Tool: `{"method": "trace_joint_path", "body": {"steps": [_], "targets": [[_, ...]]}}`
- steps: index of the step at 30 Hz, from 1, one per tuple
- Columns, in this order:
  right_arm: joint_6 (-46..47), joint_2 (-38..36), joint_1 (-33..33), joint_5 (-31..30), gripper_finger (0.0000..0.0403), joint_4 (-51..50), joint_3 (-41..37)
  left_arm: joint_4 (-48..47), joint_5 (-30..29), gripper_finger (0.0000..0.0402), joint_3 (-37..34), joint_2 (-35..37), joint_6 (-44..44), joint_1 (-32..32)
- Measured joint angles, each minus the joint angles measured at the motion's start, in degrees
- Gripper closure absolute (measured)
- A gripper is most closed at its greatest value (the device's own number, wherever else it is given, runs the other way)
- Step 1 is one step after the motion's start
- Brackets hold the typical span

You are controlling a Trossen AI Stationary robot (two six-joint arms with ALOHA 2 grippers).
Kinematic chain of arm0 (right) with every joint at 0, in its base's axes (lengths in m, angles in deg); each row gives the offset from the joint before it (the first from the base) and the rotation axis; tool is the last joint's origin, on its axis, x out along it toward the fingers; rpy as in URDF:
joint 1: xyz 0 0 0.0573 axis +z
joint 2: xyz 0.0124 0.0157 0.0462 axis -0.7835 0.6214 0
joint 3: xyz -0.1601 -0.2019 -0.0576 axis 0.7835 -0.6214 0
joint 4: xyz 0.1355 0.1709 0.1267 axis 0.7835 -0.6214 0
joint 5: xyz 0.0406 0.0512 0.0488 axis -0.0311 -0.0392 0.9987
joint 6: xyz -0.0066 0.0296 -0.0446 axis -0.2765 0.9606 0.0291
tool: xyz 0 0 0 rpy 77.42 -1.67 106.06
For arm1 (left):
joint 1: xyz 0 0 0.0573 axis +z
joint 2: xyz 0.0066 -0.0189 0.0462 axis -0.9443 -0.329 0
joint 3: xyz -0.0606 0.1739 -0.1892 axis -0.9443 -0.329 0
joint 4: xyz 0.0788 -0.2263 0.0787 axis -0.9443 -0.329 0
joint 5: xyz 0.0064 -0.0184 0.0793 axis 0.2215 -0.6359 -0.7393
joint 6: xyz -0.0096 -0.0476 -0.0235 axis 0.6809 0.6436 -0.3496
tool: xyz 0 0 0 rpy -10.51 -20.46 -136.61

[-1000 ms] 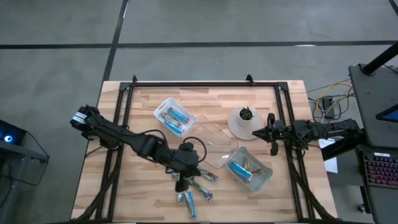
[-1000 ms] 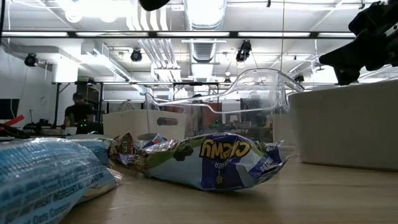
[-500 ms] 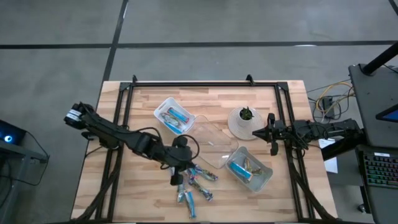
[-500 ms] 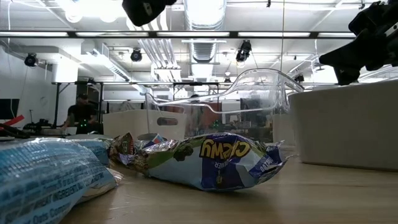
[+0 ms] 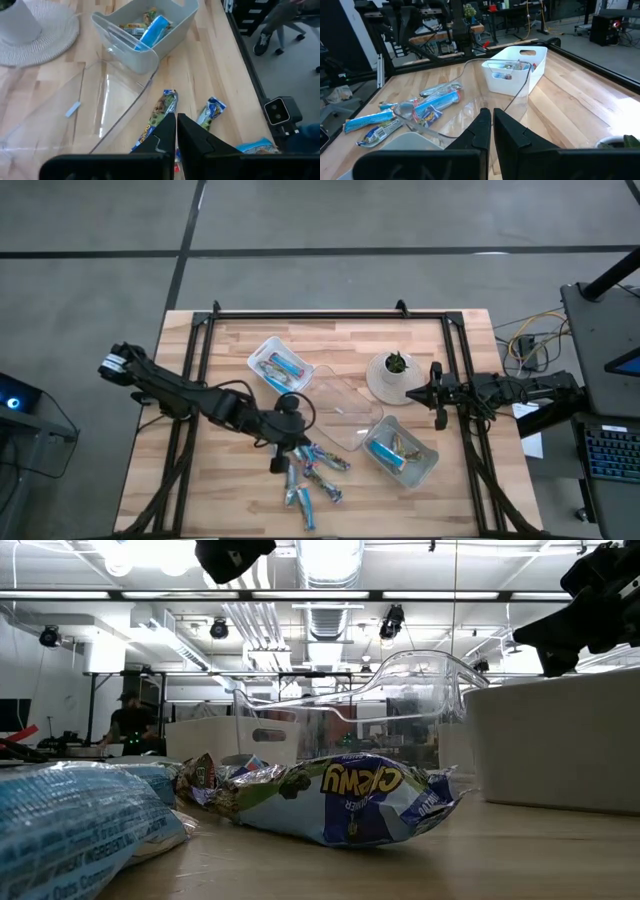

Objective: Pick and place Granola Bars by type
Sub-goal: Put the blue granola bar into the transparent bin

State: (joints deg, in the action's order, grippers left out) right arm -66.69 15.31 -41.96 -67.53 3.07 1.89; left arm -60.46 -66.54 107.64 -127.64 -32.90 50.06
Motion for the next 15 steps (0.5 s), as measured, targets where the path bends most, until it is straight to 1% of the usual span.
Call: {"method": "trace_joint_path", "body": {"steps": [7,9,12,15], "targets": [[0.0,0.0,0.0,0.01,0.039,0.02,0.0,0.13,0.67,0.0401,-0.02,1.81,-5.9,-0.25],[0.0,0.0,0.0,0.0,0.039,-0.01,0.0,-0.12,0.85,0.0401,-0.02,2.38,-8.75,-0.78],[0.0,0.0,0.0,0.03,0.039,-0.02,0.0,-0.1,1.68,0.0401,-0.02,2.88,-12.94,-0.95],[0.0,0.0,0.0,0.03,0.039,-0.02,0.0,-0.18,3.65,0.0401,-0.02,3.08,-15.26,-0.87]]}}
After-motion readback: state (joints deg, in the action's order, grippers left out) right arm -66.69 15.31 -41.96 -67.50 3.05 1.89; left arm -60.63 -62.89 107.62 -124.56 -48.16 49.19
